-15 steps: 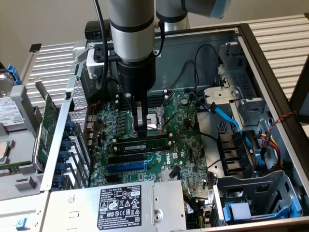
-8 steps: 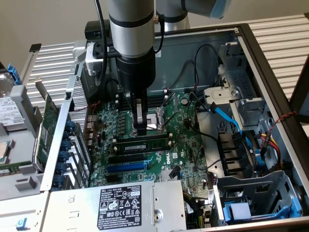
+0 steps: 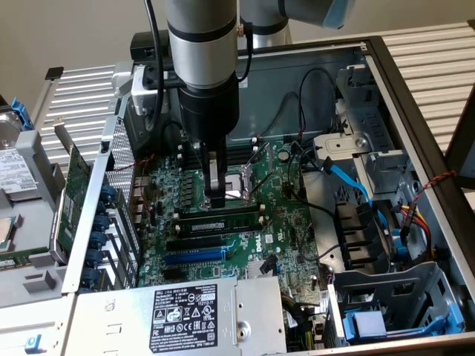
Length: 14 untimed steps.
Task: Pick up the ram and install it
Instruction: 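Press down the ram until it locks into place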
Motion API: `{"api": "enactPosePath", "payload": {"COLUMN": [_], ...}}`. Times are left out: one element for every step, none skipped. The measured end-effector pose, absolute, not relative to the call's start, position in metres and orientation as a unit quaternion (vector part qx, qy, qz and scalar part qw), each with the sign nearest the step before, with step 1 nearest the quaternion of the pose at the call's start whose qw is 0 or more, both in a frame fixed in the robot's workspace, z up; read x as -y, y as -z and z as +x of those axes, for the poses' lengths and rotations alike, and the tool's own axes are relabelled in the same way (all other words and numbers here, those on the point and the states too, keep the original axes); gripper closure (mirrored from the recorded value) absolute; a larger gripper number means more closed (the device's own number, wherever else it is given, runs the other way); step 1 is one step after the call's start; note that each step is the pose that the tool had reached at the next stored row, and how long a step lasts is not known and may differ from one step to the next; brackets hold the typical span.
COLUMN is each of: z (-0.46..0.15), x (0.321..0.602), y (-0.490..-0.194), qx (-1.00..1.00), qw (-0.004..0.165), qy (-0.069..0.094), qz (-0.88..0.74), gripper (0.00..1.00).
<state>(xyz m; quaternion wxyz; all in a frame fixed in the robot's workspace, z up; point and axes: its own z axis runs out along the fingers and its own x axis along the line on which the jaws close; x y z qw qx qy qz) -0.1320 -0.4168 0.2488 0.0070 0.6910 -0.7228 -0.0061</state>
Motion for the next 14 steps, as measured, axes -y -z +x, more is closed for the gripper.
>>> {"api": "enactPosePath", "payload": {"z": [-0.1320, -0.1320, -0.1320, -0.1320, -0.1320, -0.1320, -0.1320, -0.1320, -0.1320, -0.1320, -0.1320, -0.1320, -0.1320, -0.1320], "x": [0.4168, 0.4168, 0.4168, 0.4168, 0.4168, 0.4168, 0.4168, 0.4168, 0.4168, 0.4169, 0.4169, 0.4168, 0.4168, 0.4168], "y": [-0.2488, -0.2487, -0.2486, -0.2486, -0.2486, -0.2486, -0.2484, -0.2484, -0.2483, -0.2481, -0.2479, -0.2477, -0.2475, -0.2473], "qx": [0.728, 0.733, 0.738, 0.743, 0.748, 0.753, 0.757, 0.761, 0.766, 0.770, 0.775, 0.780, 0.785, 0.790], "qw": [0.007, 0.007, 0.007, 0.007, 0.007, 0.007, 0.007, 0.007, 0.007, 0.007, 0.007, 0.006, 0.006, 0.006], "qy": [0.006, 0.006, 0.006, 0.006, 0.006, 0.006, 0.006, 0.007, 0.007, 0.007, 0.007, 0.007, 0.007, 0.007], "qz": [0.686, 0.680, 0.675, 0.669, 0.664, 0.658, 0.653, 0.648, 0.643, 0.638, 0.632, 0.625, 0.619, 0.613], "gripper": [0.89, 0.89, 0.89, 0.89, 0.89, 0.89, 0.89, 0.89, 0.89, 0.89, 0.89, 0.89, 0.89, 0.89]}}
